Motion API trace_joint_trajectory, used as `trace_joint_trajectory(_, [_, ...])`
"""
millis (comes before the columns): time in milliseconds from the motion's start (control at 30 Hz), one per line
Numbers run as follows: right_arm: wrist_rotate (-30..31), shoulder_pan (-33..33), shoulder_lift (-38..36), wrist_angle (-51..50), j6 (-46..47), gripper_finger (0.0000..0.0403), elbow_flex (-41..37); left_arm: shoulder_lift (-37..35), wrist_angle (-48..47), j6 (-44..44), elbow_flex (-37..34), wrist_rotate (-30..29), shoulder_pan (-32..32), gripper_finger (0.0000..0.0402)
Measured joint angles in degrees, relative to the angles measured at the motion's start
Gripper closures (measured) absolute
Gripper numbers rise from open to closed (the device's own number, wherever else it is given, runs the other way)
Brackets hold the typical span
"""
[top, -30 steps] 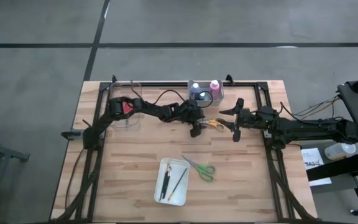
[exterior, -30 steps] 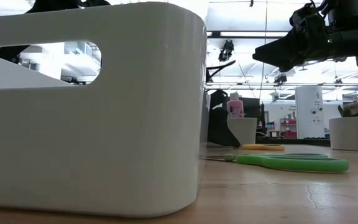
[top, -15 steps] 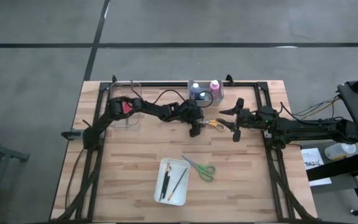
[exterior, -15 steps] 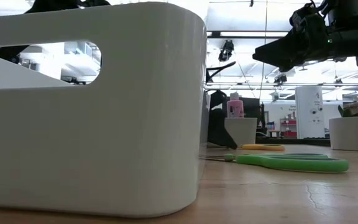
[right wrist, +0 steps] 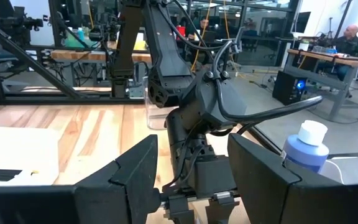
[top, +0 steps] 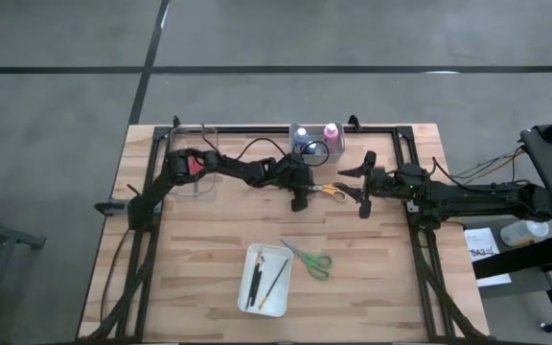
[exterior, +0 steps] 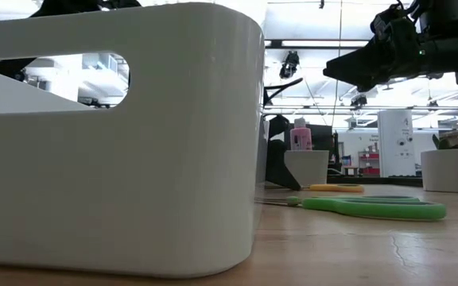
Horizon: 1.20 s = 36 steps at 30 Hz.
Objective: Pick & Place Paint Supplies
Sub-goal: Put the yellow scissor into the transparent bin
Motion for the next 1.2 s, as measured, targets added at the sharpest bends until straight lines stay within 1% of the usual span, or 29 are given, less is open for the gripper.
trace_joint_trajectory(200, [0.0,0.0,0.0,0.0,0.0,0.0209,0.0,0.0,0.0,-0.3,0.0,-0.1,0.0,0.0333])
trace_joint_trajectory(333, [0.0,0.0,0.0,0.0,0.0,0.0209,0.0,0.0,-0.1,-0.3,0.0,-0.1,0.0,0.0347])
trace_joint_trajectory(833, [0.0,0.0,0.0,0.0,0.0,0.0209,0.0,-0.4,-1.6,-1.7,0.0,-0.1,-0.2,0.0339])
trace_joint_trajectory(1067, [0.0,0.0,0.0,0.0,0.0,0.0209,0.0,-1.8,-4.9,-2.4,-0.1,-0.8,-0.8,0.0339])
trace_joint_trajectory(1200, [0.0,0.0,0.0,0.0,0.0,0.0209,0.0,-3.1,-8.4,-2.4,-0.1,-2.0,-1.4,0.0339])
